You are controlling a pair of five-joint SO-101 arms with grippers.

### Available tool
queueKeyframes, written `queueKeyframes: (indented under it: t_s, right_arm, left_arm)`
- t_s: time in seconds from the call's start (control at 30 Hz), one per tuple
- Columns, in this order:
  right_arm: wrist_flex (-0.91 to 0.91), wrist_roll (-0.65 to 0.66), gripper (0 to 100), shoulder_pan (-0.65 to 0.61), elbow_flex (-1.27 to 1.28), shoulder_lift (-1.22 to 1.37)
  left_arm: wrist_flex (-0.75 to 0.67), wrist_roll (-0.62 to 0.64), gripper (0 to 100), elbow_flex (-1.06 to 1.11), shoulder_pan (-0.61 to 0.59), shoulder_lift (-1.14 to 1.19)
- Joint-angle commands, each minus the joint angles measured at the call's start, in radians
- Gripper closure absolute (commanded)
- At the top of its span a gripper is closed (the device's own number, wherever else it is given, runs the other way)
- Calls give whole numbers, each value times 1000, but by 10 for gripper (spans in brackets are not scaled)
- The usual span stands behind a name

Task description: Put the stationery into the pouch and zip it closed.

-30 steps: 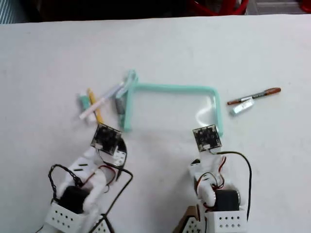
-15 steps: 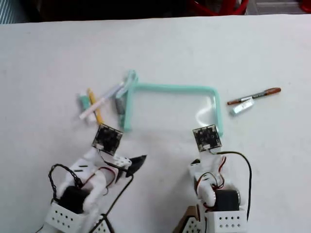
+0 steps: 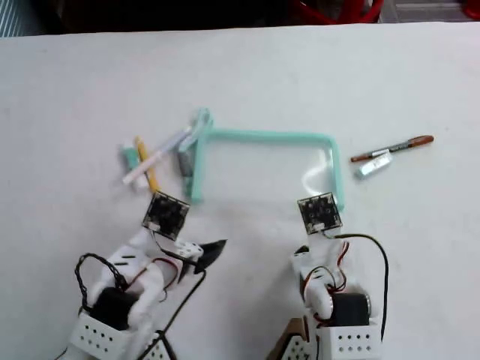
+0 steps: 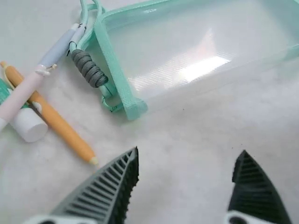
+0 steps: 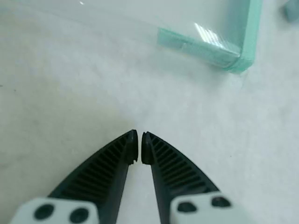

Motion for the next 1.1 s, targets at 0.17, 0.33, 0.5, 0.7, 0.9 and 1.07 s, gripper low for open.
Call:
queueKeyframes:
  t_s: [0.17, 0.33, 0.5, 0.7, 0.9, 1.07]
  right_arm:
    - [8, -3, 971, 4, 9, -2]
    - [8, -3, 971, 4, 9, -2]
    - [8, -3, 971, 4, 9, -2]
    - [8, -3, 971, 4, 9, -2]
    - [8, -3, 971, 4, 9, -2]
    - [8, -3, 971, 4, 9, -2]
  left_arm:
    - [-69, 0, 933, -3, 2, -13]
    - [-68, 6, 909, -3, 2, -13]
    - [-68, 6, 907, -3, 4, -13]
    - [-75, 8, 906, -5, 4, -13]
    - [-146, 9, 906, -5, -54, -13]
    - [-143, 11, 826, -5, -67, -12]
